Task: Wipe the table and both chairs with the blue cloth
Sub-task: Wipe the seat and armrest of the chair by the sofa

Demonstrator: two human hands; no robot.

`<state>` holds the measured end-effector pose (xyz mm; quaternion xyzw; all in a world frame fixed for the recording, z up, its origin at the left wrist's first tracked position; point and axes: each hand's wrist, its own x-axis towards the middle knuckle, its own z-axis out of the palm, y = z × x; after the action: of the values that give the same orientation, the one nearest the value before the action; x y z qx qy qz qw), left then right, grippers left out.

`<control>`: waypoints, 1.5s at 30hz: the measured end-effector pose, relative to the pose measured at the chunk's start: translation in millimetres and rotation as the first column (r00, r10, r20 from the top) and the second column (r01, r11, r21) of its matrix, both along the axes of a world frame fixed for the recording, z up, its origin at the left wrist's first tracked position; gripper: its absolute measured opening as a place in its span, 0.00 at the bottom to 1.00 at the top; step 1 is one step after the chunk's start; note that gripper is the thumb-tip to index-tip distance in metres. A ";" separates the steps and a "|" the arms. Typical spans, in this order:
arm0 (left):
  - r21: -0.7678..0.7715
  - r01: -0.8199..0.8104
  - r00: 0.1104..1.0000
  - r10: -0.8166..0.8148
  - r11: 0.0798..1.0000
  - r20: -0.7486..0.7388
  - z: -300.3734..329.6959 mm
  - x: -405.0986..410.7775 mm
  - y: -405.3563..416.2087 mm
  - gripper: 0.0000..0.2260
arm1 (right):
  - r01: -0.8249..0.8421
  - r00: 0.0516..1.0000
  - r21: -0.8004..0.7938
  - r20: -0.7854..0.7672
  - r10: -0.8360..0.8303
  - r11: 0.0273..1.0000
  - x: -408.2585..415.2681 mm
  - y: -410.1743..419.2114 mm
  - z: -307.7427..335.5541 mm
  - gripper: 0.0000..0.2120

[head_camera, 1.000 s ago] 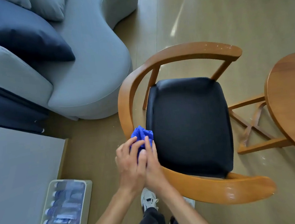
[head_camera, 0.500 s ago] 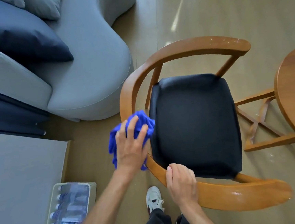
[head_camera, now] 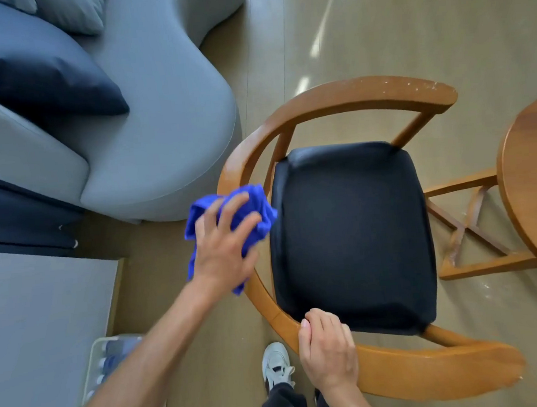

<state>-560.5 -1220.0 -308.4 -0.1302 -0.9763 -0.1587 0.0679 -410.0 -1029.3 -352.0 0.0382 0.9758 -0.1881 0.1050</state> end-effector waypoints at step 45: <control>-0.273 -0.422 0.741 0.502 0.865 0.446 -34.9 -228.4 90.3 0.25 | -0.377 0.831 0.014 -0.437 0.345 0.926 -460.5 100.6 -18.9 0.31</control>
<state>-788.9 -1129.7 -343.3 0.1575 -0.9701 -0.0891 -0.1618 -870.5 -928.6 -370.8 -0.1934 0.9565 -0.2038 -0.0785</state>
